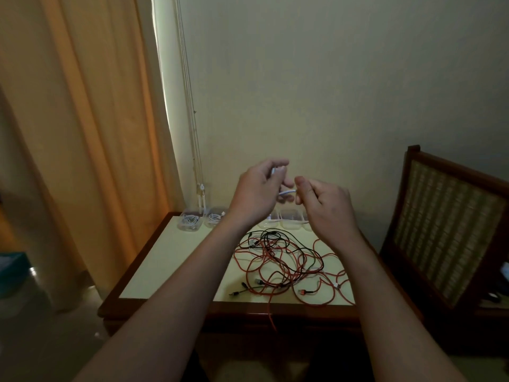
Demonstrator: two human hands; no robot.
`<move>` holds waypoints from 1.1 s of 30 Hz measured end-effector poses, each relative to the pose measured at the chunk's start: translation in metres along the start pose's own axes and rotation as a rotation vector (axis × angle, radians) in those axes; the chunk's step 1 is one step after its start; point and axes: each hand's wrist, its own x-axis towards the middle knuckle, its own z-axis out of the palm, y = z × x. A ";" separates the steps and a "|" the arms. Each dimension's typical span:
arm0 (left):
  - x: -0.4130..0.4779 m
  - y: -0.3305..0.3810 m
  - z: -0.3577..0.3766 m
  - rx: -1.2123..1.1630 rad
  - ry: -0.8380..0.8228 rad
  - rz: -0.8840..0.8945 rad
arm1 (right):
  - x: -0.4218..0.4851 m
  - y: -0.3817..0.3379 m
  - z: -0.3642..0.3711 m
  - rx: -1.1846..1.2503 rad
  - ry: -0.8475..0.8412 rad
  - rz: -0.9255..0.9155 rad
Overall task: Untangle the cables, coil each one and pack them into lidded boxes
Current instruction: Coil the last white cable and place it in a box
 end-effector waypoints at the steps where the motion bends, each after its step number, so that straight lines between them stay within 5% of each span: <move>1: -0.001 0.000 0.002 0.068 -0.029 0.010 | 0.001 -0.002 -0.001 0.002 0.011 -0.015; 9: -0.004 0.004 0.003 -0.175 -0.141 -0.193 | 0.005 0.001 -0.001 0.076 0.062 0.088; 20: -0.002 0.011 0.003 -0.925 -0.254 -0.437 | 0.003 -0.012 0.009 0.342 -0.060 0.275; 33: -0.001 0.009 0.014 -0.694 -0.172 -0.363 | 0.003 -0.007 0.018 0.395 -0.042 0.325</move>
